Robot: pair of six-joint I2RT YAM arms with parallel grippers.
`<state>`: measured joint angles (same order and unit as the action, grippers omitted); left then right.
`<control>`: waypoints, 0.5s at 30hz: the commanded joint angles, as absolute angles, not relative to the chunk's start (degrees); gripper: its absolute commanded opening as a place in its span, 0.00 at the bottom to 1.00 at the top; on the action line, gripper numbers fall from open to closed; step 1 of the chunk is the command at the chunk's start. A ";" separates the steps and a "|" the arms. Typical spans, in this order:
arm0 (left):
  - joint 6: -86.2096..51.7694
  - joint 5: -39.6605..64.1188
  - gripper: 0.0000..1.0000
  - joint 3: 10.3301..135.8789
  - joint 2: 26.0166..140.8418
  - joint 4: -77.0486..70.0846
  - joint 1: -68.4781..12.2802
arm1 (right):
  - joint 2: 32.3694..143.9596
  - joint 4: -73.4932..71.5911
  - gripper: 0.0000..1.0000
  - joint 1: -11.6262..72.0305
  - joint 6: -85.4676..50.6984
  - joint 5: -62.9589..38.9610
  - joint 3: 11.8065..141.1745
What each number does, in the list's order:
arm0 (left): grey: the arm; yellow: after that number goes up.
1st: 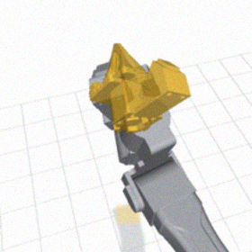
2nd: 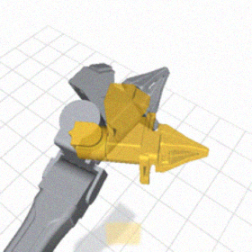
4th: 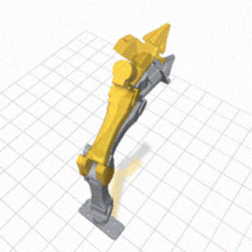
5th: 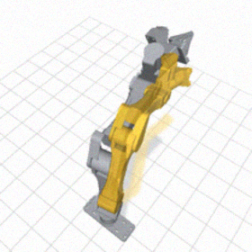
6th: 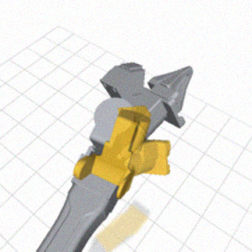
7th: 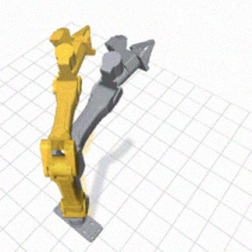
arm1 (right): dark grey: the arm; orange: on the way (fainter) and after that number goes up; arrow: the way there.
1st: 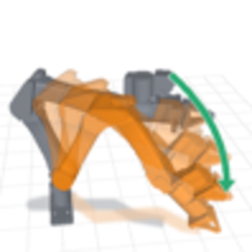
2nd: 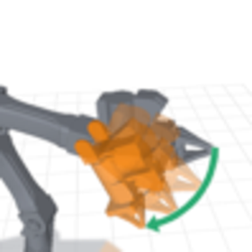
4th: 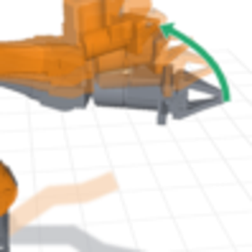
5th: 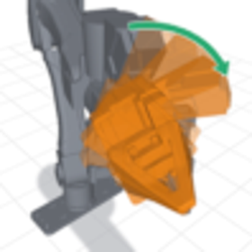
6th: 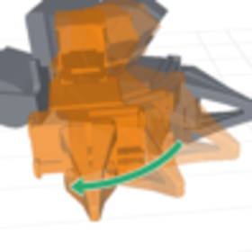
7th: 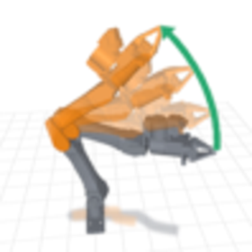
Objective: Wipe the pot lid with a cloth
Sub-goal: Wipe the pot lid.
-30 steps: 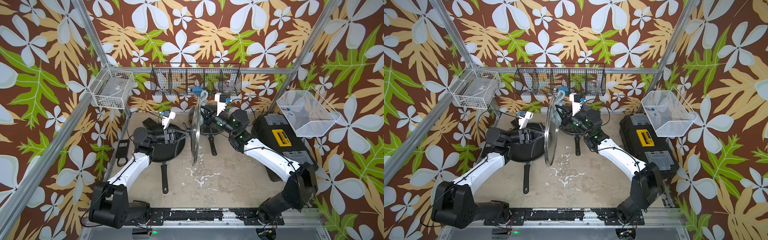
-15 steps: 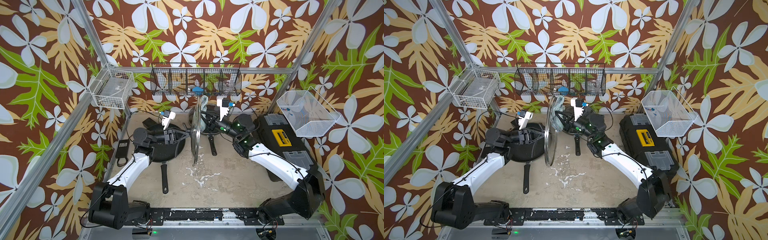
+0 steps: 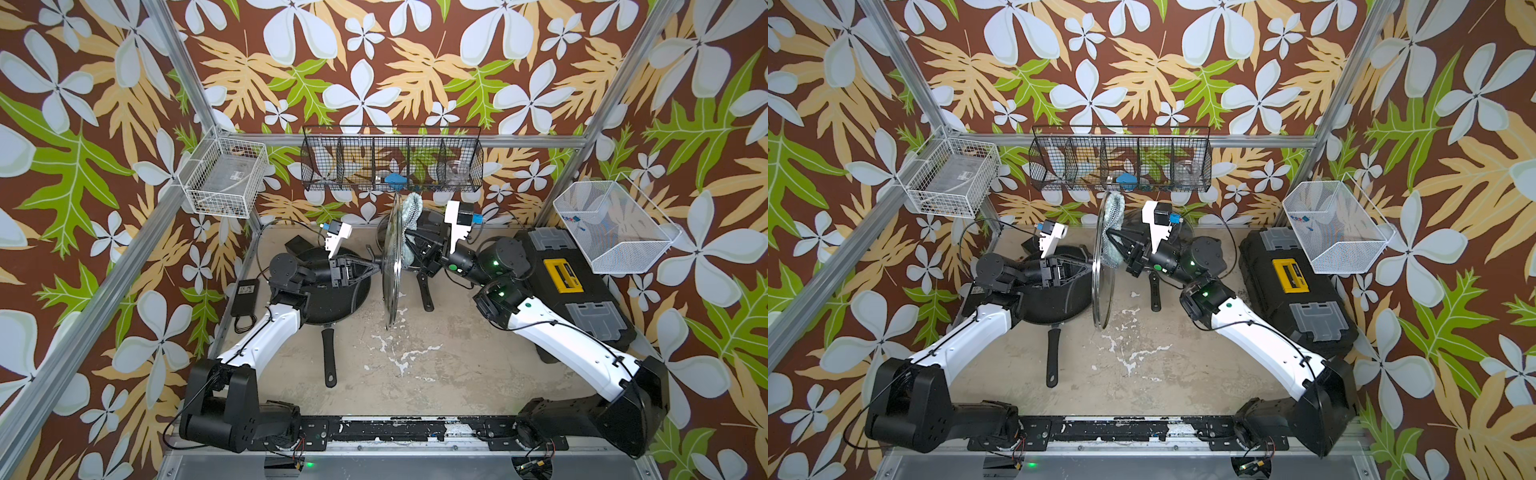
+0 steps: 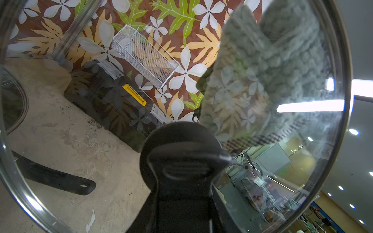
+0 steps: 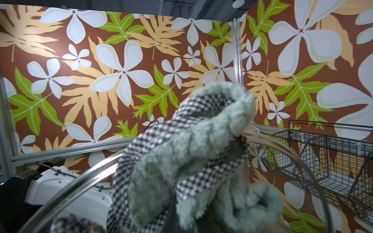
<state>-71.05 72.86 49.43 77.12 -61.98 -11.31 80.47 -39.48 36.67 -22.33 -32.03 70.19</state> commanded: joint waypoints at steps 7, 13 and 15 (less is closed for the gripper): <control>-76.50 70.21 0.00 49.39 78.00 -74.96 -11.17 | 94.05 -31.44 0.00 31.69 -26.35 -24.46 78.68; -77.29 69.04 0.00 49.79 78.54 -75.63 -11.00 | 91.33 -34.00 0.00 31.81 -26.18 -27.82 71.00; -77.40 68.61 0.00 49.92 78.55 -75.70 -10.77 | 89.17 -35.48 0.00 32.20 -26.07 -29.86 67.82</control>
